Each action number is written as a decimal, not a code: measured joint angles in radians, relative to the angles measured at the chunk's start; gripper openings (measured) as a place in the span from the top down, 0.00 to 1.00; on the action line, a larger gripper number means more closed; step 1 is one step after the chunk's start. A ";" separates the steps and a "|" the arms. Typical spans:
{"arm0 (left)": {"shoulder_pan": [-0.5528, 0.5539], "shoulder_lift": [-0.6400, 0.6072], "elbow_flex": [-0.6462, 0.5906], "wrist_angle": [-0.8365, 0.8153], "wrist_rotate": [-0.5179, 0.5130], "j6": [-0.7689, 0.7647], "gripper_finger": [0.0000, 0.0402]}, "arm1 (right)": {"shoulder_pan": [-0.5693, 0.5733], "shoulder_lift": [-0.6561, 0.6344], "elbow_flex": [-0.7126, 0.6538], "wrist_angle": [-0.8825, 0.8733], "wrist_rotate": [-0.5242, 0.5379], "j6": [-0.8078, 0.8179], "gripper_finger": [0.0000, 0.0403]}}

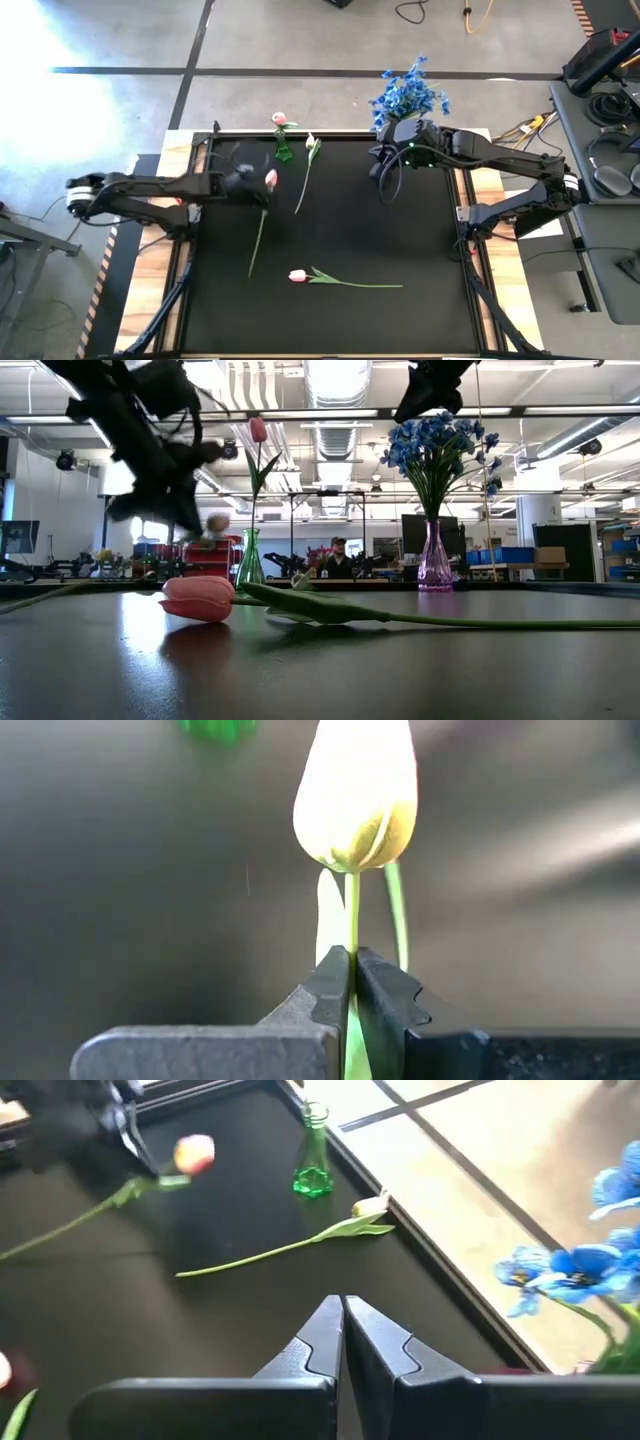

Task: Sort flowers into vase by color
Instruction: Put the pink tulip into the green vase

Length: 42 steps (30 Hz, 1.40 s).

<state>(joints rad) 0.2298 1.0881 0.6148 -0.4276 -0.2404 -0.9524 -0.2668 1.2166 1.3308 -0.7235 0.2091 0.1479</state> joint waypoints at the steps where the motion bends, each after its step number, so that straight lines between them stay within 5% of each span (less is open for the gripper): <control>1: 0.025 -0.027 0.016 0.000 -0.018 0.051 1.00 | 0.000 -0.001 0.000 0.000 0.007 0.005 0.98; 7: 0.225 -0.172 0.128 0.081 -0.095 0.417 1.00 | 0.000 -0.003 0.000 0.003 0.084 0.017 0.98; 11: 0.406 -0.240 0.154 0.296 -0.041 0.620 1.00 | 0.000 -0.003 0.000 0.011 0.128 0.042 0.98; 15: 0.611 -0.239 0.144 0.563 0.171 0.735 1.00 | 0.000 -0.003 0.000 0.058 0.136 0.088 0.98; 21: 0.844 -0.092 0.130 0.880 0.546 0.678 1.00 | 0.001 -0.003 0.000 0.152 0.136 0.080 0.98; 27: 0.880 0.043 0.178 1.034 0.661 0.674 1.00 | 0.001 -0.003 0.000 0.168 0.136 0.077 0.98; 42: 0.871 0.250 0.383 1.037 0.746 0.671 1.00 | 0.000 -0.003 0.000 0.180 0.136 0.058 0.98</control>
<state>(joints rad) 1.1010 1.3383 0.9977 0.6092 0.5057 -0.2819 -0.2664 1.2133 1.3312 -0.5438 0.3450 0.2056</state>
